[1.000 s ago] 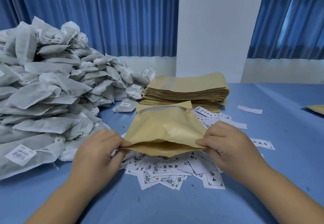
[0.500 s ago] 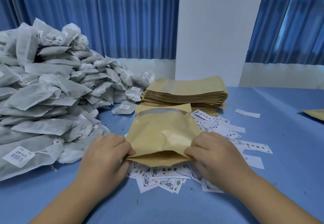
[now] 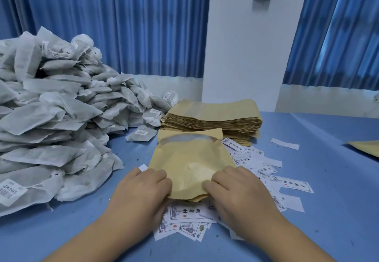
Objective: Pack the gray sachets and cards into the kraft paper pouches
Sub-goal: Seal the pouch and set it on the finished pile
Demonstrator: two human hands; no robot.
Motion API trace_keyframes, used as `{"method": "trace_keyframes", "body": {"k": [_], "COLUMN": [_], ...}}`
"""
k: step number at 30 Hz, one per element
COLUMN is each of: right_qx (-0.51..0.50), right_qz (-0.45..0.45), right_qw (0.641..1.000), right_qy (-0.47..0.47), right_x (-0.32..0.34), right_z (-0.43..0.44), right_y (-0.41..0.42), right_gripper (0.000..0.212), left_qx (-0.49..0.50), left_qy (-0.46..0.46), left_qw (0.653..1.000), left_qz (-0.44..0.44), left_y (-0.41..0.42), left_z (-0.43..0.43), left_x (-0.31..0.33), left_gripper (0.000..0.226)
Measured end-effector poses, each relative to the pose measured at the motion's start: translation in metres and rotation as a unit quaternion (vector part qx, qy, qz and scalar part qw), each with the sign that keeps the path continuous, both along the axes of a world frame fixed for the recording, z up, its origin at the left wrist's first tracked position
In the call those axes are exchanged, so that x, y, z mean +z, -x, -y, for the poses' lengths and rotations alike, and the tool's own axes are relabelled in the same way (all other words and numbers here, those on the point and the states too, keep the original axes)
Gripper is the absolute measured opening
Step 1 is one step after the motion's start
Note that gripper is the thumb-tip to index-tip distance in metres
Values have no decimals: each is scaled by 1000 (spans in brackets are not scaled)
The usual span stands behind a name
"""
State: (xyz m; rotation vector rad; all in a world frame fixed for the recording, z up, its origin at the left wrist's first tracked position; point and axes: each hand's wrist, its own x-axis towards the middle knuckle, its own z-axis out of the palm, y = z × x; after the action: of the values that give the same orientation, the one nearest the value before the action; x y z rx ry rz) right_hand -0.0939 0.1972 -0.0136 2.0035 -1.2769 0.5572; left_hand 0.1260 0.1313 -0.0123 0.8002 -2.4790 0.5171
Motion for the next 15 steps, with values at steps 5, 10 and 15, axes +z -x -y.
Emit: {"method": "trace_keyframes", "body": {"k": [5, 10, 15], "right_qx": [-2, -32, 1], "right_qz": [12, 20, -5], "right_qw": [1000, 999, 999], "right_qy": [18, 10, 33], "right_x": [-1, -3, -4], "right_z": [4, 4, 5], "right_y": [-1, -1, -9], "right_gripper": [20, 21, 16], "left_qx": [-14, -28, -38], "left_qy": [40, 30, 23], "left_qw": [999, 999, 998], "left_qz": [-5, -5, -34], "left_y": [15, 28, 31], "left_z": [-3, -1, -3], "left_x": [0, 3, -4], "left_gripper": [25, 32, 28]}}
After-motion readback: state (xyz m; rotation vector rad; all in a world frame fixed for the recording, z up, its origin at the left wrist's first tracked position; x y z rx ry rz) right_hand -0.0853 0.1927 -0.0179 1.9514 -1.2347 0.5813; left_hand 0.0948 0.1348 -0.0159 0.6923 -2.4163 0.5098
